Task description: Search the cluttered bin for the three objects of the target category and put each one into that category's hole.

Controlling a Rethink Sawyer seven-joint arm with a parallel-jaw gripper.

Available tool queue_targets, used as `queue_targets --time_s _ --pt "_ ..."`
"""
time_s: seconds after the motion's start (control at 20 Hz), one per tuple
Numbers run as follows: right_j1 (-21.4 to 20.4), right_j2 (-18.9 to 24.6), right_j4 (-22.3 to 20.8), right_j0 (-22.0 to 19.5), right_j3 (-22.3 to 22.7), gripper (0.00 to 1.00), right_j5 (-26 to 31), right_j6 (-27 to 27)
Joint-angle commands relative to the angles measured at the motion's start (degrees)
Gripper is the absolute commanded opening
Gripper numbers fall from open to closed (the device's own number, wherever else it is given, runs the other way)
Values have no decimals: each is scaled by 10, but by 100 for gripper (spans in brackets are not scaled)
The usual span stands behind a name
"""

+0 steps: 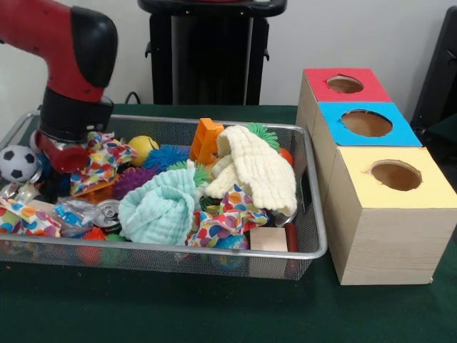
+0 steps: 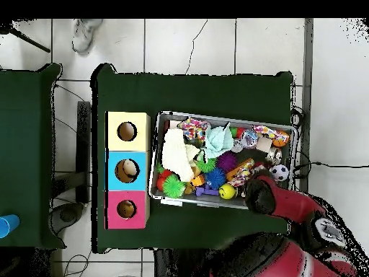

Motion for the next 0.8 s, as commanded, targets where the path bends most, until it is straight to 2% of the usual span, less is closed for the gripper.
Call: queue_targets --time_s 0.05,0.2,0.65,0.7,0.8 --pt "-125 289 75 -135 175 0 305 -68" --pt "-137 298 97 -143 190 0 330 -79" --pt "-142 301 95 -147 202 0 327 -60" --pt "-147 289 85 -137 197 0 325 -58" --pt "-151 256 37 -112 179 0 297 -69"
